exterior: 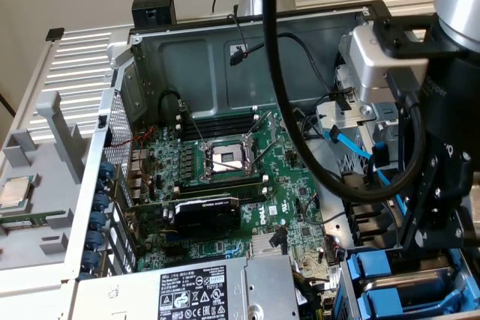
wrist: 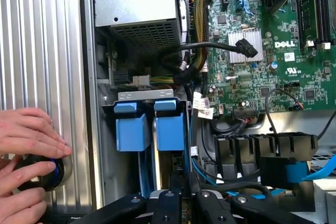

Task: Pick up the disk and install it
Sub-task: 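Insert the first disk wire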

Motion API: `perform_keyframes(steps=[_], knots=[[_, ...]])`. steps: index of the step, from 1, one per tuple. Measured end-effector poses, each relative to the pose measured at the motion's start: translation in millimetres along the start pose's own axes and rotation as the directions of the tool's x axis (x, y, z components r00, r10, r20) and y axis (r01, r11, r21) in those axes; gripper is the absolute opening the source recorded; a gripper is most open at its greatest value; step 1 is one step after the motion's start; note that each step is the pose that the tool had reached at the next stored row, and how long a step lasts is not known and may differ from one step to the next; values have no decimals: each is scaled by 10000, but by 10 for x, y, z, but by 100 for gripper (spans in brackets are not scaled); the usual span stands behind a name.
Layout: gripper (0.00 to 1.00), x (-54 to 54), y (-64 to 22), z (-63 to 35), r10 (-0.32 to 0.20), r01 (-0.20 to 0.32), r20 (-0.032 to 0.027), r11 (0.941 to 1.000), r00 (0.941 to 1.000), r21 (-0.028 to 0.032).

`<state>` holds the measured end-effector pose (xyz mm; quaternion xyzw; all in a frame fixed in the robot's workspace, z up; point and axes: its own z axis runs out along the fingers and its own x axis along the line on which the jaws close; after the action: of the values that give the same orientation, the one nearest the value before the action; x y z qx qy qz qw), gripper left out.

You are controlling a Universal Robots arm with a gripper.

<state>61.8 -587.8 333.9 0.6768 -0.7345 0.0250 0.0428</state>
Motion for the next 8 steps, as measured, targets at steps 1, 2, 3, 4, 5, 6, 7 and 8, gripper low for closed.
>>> perform_keyframes(steps=[1,2,3,4,5,6,7,8], knots=[[17,0,0,-2,2,-2,-3,10000,10000,7],[17,0,0,-2,4,-4,-2,10000,10000,11],[17,0,0,-2,5,-5,-2,10000,10000,13],[17,0,0,-2,6,-6,-2,10000,10000,16],[17,0,0,-2,7,-7,-1,10000,10000,17],[17,0,1,-2,8,-8,-2,10000,10000,18],[17,0,1,-2,9,-9,-3,10000,10000,19],[17,0,0,-2,11,-11,-4,10000,10000,19]])
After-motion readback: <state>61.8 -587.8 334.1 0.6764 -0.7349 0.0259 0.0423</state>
